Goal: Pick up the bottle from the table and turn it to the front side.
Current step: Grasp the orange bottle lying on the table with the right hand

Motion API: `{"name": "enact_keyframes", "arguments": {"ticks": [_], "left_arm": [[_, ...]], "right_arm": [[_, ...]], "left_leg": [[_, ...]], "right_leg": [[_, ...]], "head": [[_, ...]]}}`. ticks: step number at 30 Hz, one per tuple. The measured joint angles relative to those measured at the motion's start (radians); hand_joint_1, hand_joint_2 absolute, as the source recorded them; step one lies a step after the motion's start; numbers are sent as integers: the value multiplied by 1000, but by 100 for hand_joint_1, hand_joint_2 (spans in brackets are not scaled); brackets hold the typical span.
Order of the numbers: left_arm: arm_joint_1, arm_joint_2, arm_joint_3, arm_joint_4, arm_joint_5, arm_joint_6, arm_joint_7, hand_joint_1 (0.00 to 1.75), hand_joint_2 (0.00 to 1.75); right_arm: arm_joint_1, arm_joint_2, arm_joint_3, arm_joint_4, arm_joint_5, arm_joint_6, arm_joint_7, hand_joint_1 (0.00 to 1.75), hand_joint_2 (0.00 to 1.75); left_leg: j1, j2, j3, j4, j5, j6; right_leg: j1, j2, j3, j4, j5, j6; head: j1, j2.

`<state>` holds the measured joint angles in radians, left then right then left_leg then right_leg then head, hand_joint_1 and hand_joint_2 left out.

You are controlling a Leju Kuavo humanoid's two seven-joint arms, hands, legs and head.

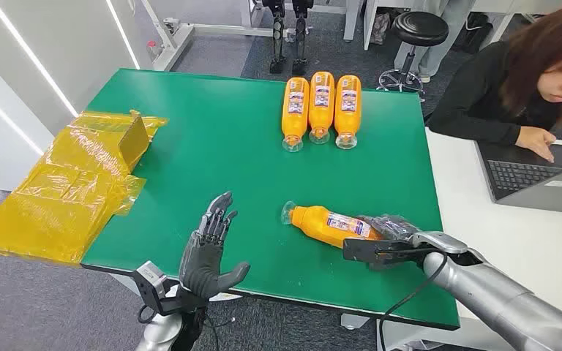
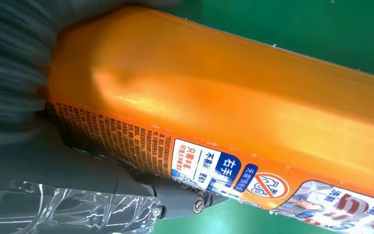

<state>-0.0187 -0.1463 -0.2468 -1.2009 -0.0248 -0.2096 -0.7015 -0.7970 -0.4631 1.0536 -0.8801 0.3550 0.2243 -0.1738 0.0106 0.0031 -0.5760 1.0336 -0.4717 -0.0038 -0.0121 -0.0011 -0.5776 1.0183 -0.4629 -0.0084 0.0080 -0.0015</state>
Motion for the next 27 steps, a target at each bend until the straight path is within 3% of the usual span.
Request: {"name": "enact_keyframes", "arguments": {"ticks": [8,14,21,27], "left_arm": [[3,1,0,0,-3,2,0,0,175],[12,2,0,-6,-10,14,0,0,175],[47,0,0,-35,-23,37,0,0,175],[48,-6,0,-38,-42,36,0,0,175]], "right_arm": [[17,0,-26,-8,68,-51,8,175,175],[69,-7,-90,-60,187,-237,43,175,175],[188,-38,-274,-246,344,-438,51,175,175],[386,-20,-447,-424,493,-519,39,175,175]], "left_leg": [[0,0,0,0,0,1],[-1,-1,-3,0,2,2],[-1,-3,-9,1,3,3],[-1,-8,-13,0,2,3]], "right_leg": [[0,0,0,-1,1,1],[0,-2,-1,-1,1,2],[-1,-3,-7,-1,1,2],[0,-8,-9,-1,-1,3]], "head": [[0,0],[0,0],[0,0],[0,0]]}}
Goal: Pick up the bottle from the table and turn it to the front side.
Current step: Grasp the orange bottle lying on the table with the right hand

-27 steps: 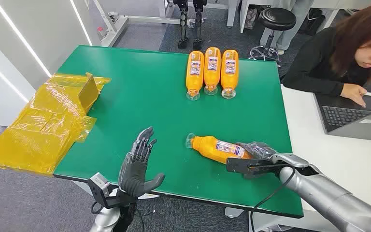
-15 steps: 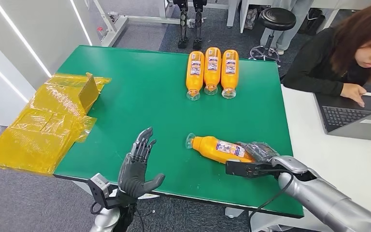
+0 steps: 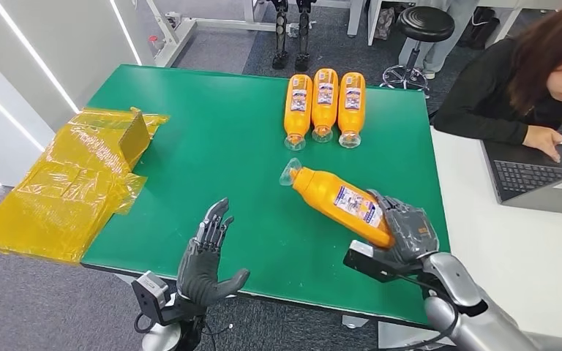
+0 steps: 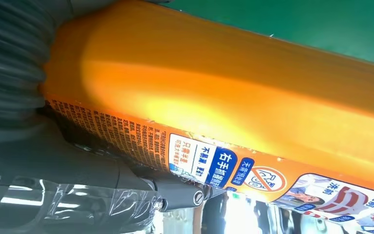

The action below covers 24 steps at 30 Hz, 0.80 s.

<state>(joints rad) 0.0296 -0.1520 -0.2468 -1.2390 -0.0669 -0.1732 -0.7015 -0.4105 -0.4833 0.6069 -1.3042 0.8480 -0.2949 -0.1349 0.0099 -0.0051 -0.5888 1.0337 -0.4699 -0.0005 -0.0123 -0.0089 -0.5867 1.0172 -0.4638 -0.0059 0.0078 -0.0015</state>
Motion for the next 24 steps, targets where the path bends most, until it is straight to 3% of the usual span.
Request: {"name": "enact_keyframes", "arguments": {"ticks": [6,14,24], "left_arm": [[-1,-1,0,0,2,-9,0,0,175],[-10,-1,-10,1,3,-30,0,0,175],[-66,-10,-50,27,45,-154,0,0,175]], "right_arm": [[241,23,-115,-166,54,-77,-54,175,175],[455,93,-144,-279,139,-185,-90,175,175],[523,219,-106,-277,164,-276,-102,175,175]], "left_leg": [[0,-2,-2,0,-1,0],[0,0,-1,0,-2,-1],[0,1,-1,0,-2,-1]], "right_leg": [[0,-2,-1,0,-2,0],[0,-1,-1,0,-3,0],[0,1,-1,0,-3,0]], "head": [[0,0],[0,0],[0,0]]}}
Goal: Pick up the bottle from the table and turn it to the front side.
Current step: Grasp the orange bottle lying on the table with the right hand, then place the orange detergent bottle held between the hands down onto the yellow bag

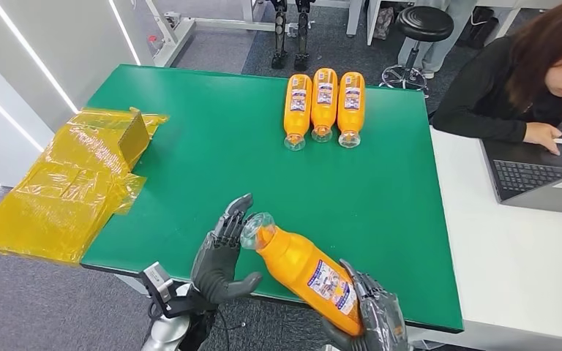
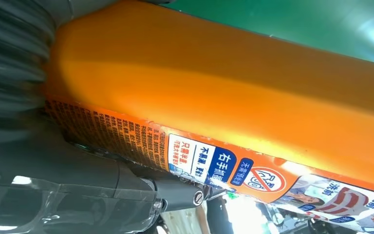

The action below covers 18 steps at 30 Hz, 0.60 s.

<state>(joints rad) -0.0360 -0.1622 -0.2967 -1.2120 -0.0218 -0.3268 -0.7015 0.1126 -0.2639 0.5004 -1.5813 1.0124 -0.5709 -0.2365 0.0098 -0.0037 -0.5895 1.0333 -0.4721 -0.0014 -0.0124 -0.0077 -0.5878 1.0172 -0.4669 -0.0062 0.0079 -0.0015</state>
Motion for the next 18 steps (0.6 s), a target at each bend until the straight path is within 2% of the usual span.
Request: {"name": "enact_keyframes", "arguments": {"ticks": [6,12,18], "left_arm": [[-9,-1,-27,5,48,-71,10,0,175],[-17,4,-71,2,253,-241,91,0,175],[-29,16,-111,1,402,-338,150,0,175]], "right_arm": [[-1,33,25,22,-1,-24,-1,175,175],[-19,55,68,77,-18,-69,-12,175,175],[-46,73,91,125,-48,-81,-32,175,175]], "left_leg": [[0,0,0,0,0,0],[0,0,0,0,0,0],[0,0,0,0,0,0]], "right_leg": [[0,0,0,0,0,0],[0,0,0,0,0,0],[0,0,0,0,0,0]], "head": [[0,0],[0,0],[0,0]]}}
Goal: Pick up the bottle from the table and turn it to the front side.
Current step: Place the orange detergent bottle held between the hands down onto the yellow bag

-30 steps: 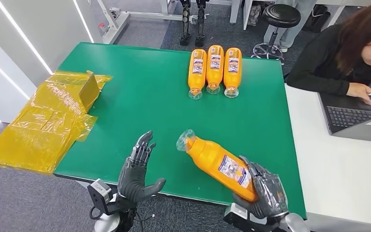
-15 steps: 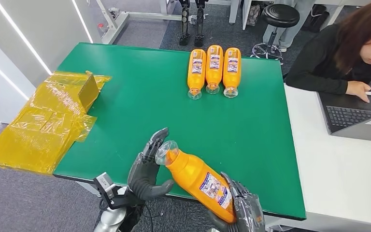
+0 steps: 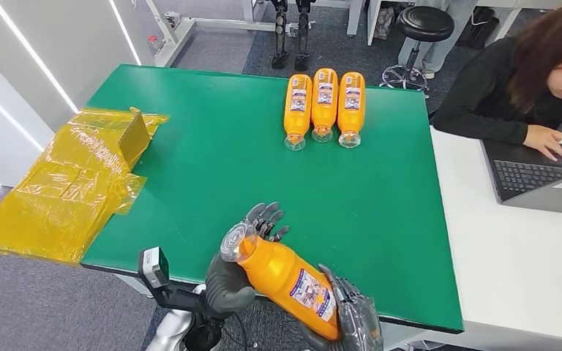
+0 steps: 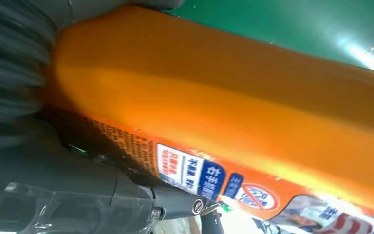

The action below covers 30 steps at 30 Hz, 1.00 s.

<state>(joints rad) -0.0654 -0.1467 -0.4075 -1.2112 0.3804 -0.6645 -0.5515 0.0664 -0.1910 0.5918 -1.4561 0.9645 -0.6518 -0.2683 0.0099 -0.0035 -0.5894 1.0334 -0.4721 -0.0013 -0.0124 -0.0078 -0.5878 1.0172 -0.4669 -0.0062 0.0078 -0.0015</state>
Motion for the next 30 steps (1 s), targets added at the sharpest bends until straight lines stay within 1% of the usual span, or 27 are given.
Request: {"name": "enact_keyframes", "arguments": {"ticks": [1,4,5,19,20,23,24,30], "left_arm": [[-4,1,-6,0,17,-9,8,26,175],[-19,6,-20,0,45,-19,26,157,175],[-23,8,-23,0,54,-21,30,175,175],[-60,17,-35,20,90,-4,37,175,175],[-65,17,-37,24,91,-4,37,175,175],[-81,17,-42,38,92,-3,37,175,175],[-86,17,-43,42,92,-3,37,175,175],[-104,14,-47,66,95,3,39,175,175]], "right_arm": [[-3,4,3,7,-4,-2,-2,175,175],[-10,15,10,24,-11,-5,-5,175,175],[-13,18,11,27,-11,-5,-5,175,175],[-31,46,12,52,-13,-20,-12,175,175],[-31,47,12,53,-13,-21,-12,134,175],[-31,49,11,54,-18,-23,-13,3,175],[-30,49,11,55,-21,-24,-12,0,175],[-28,51,9,57,-25,-25,-7,0,175]], "left_leg": [[0,0,0,0,0,0],[0,0,0,0,0,0],[0,0,0,0,0,0],[0,0,0,0,0,0],[0,0,0,0,0,0],[0,0,0,0,0,0],[0,0,0,0,0,0],[0,0,0,0,0,0]], "right_leg": [[0,0,0,0,0,0],[0,0,0,0,0,0],[0,0,0,0,0,0],[0,0,0,0,0,0],[0,0,0,0,0,0],[0,0,0,0,0,0],[0,0,0,0,0,0],[0,0,0,0,0,0]], "head": [[0,0],[0,0],[0,0],[0,0],[0,0],[0,0],[0,0],[0,0]]}}
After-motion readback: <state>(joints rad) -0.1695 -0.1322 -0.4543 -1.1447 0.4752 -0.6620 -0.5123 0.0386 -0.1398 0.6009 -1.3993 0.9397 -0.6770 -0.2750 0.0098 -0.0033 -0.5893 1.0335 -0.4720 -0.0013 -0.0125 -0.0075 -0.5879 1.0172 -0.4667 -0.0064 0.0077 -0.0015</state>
